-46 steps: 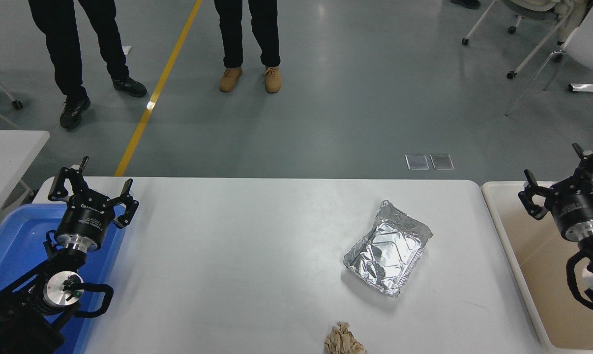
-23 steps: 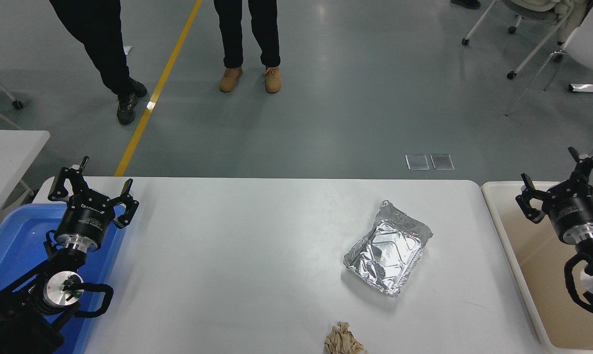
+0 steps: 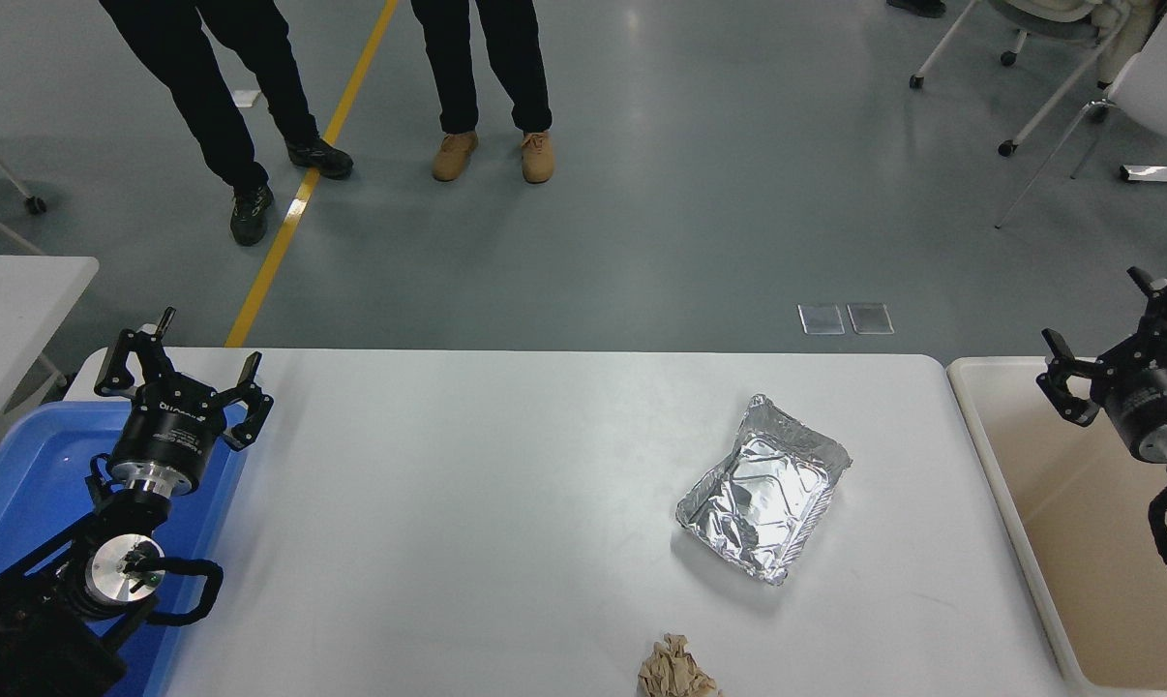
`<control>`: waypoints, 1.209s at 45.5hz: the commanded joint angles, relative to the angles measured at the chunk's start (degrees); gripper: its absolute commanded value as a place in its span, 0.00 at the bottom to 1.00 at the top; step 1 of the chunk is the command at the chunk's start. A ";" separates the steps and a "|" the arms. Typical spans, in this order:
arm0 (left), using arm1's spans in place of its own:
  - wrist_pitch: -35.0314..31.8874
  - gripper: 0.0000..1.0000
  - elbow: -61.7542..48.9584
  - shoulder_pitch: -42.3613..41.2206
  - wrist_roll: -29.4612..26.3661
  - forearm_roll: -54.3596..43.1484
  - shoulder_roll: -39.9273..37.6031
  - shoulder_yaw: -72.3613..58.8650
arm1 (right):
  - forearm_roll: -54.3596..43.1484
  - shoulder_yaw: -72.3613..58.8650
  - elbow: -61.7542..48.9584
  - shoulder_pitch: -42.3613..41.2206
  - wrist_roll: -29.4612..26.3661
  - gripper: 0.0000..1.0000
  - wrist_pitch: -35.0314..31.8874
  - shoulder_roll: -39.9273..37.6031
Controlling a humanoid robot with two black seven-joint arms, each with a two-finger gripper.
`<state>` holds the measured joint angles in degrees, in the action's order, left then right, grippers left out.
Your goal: Clean the table surface
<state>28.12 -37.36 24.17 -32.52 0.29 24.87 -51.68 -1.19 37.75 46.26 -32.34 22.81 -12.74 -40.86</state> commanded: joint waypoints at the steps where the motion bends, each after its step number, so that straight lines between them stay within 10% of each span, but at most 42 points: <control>1: 0.00 0.99 0.00 0.00 0.00 -0.03 0.00 0.00 | -3.90 -22.35 0.59 -11.07 0.21 0.98 -0.44 -5.80; 31: 0.00 0.99 0.00 0.00 0.00 -0.03 0.00 0.00 | -45.03 -34.85 8.05 -18.02 0.39 0.98 -0.70 -13.80; 55: 0.00 0.99 0.00 0.00 0.00 0.06 0.00 0.00 | -55.15 -38.45 21.50 -15.12 0.13 0.98 0.26 -14.24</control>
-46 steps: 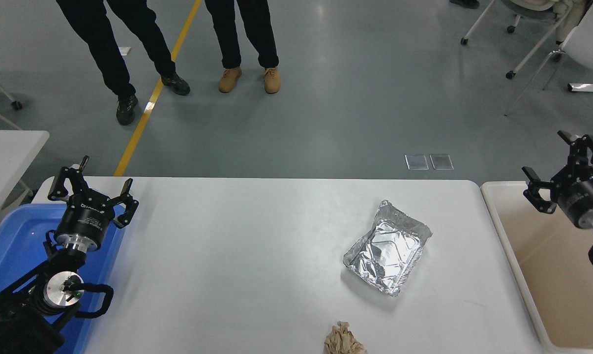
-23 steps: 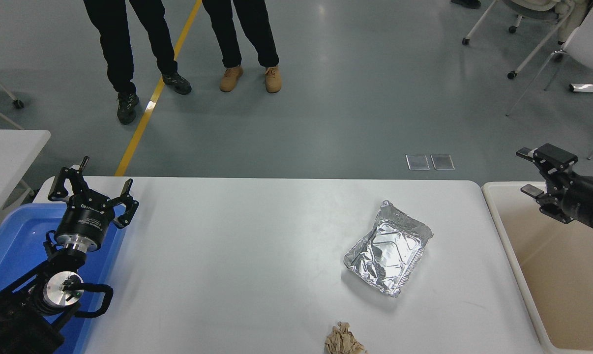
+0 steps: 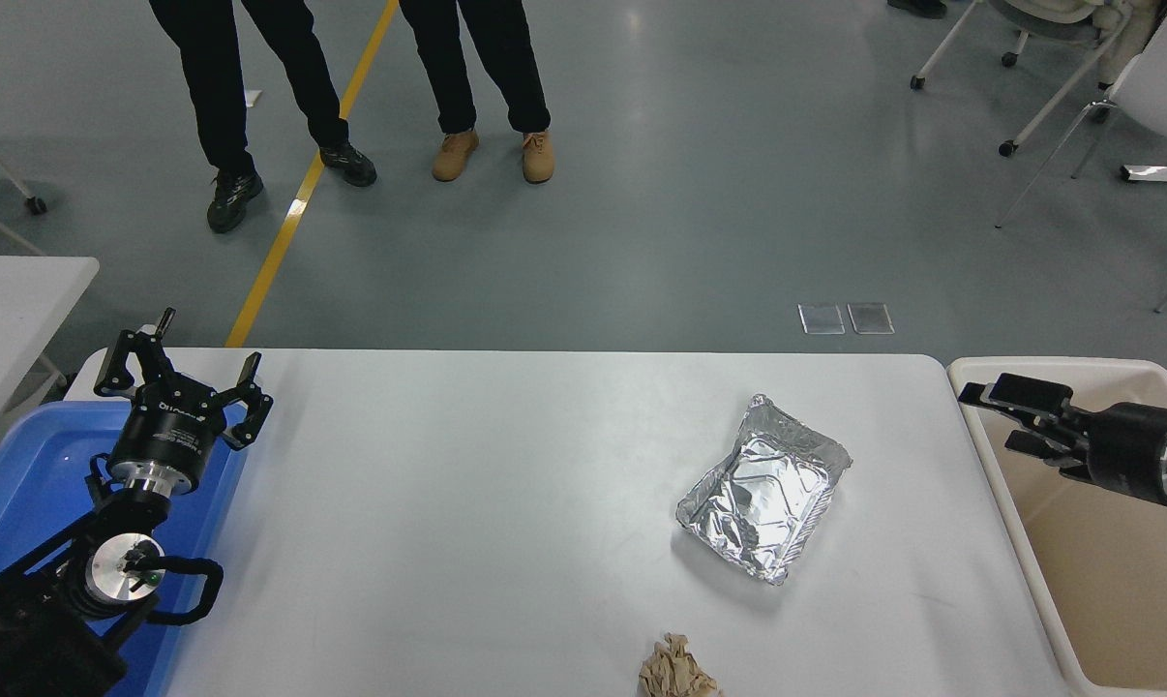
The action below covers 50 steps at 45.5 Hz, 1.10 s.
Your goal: Clean the table surface
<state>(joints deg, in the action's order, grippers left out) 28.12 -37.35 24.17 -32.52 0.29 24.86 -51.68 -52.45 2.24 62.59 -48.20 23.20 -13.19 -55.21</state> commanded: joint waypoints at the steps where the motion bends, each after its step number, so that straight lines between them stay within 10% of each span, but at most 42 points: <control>1: 0.00 0.99 0.00 0.00 0.00 0.06 0.01 0.00 | -3.89 -3.20 5.26 0.74 -0.34 0.98 1.05 0.28; 50: 0.00 0.99 0.00 0.00 0.00 0.06 0.01 0.00 | -0.90 -14.63 -0.45 0.39 -4.04 0.95 17.84 17.15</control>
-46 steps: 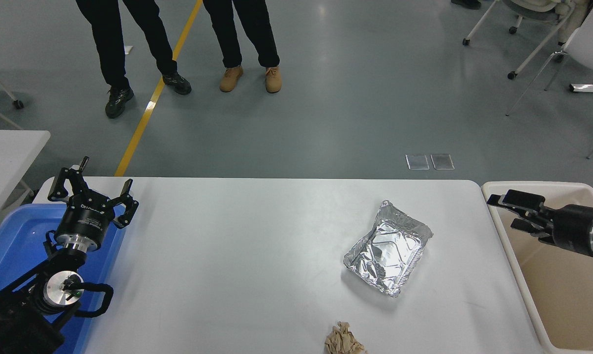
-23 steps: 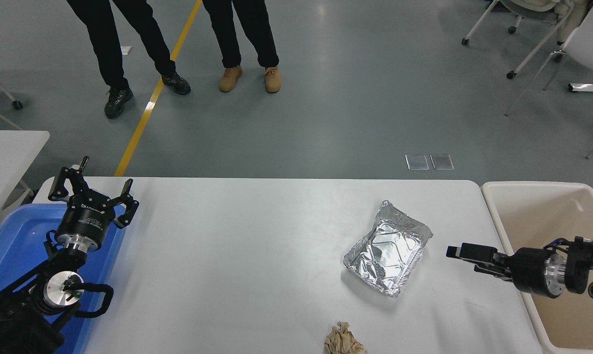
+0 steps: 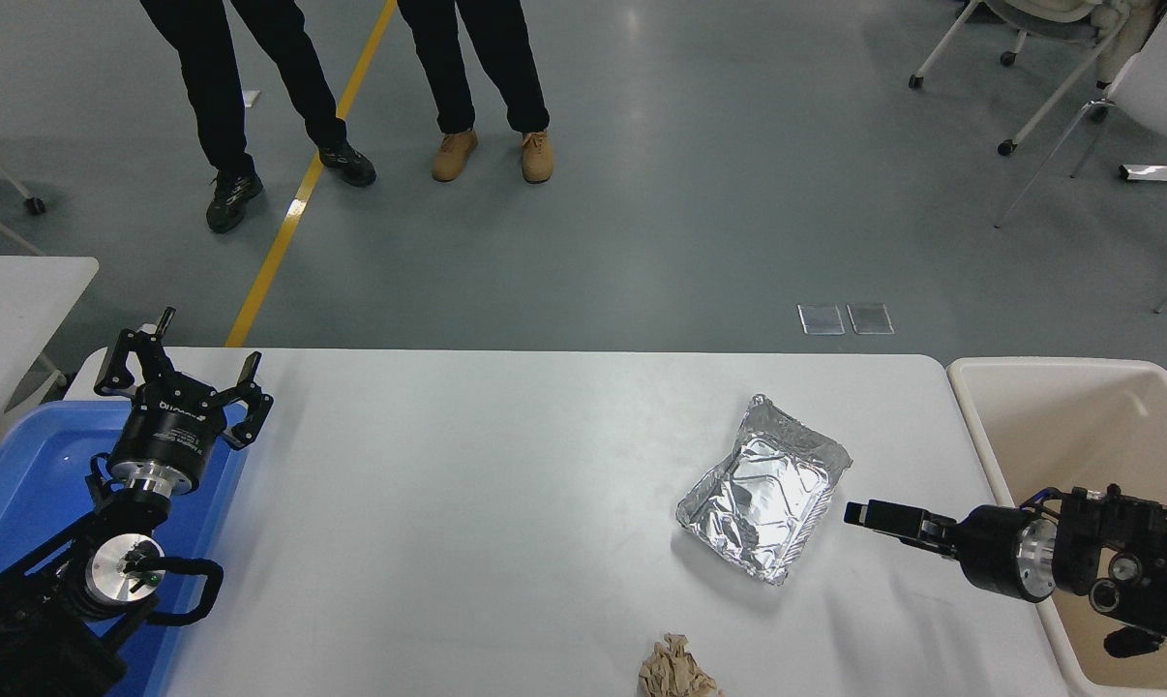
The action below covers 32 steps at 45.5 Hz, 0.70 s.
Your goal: Clean the table surface
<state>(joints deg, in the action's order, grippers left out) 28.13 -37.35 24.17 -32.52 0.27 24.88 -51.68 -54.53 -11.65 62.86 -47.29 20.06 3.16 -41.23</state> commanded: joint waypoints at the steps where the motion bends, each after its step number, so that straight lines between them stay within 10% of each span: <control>1: 0.00 0.99 0.00 0.00 0.00 0.00 0.00 0.00 | 1.18 -0.83 -0.99 -0.70 -1.08 0.95 1.58 3.35; 32: 0.00 0.99 0.00 0.00 0.00 0.00 0.00 0.00 | 13.49 -20.78 -5.38 -13.62 -7.06 0.91 1.85 9.76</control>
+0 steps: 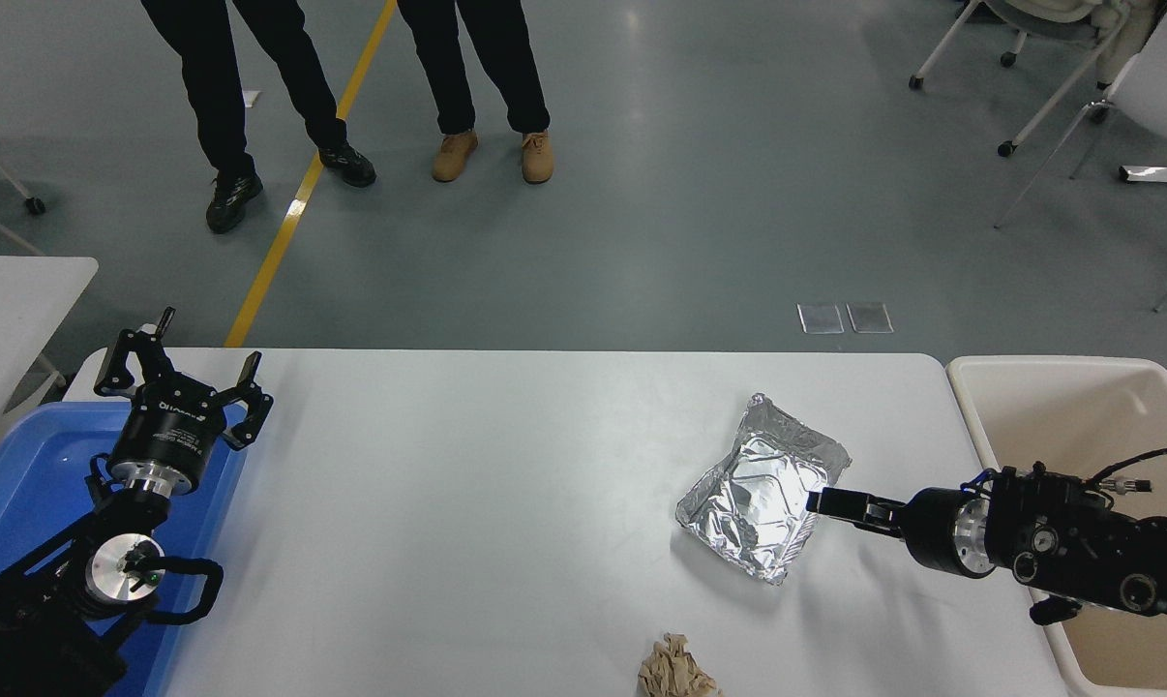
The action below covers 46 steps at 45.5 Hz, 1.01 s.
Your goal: Clean the table surface
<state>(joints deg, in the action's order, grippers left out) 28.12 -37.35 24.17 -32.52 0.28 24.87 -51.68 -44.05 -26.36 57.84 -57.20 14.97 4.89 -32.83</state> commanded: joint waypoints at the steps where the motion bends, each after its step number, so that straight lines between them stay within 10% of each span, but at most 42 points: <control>1: 0.00 0.99 0.00 0.00 0.00 -0.01 0.00 0.00 | 3.01 -6.34 -0.36 -3.97 -2.05 0.91 0.12 1.36; 46: 0.00 0.99 0.00 0.00 0.00 -0.01 0.00 0.00 | 9.86 -22.51 4.65 -17.33 -5.39 0.96 -2.34 7.78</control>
<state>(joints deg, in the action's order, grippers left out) 28.13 -37.35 24.17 -32.52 0.26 24.86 -51.68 -36.22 -48.37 60.14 -72.66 9.79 2.96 -24.78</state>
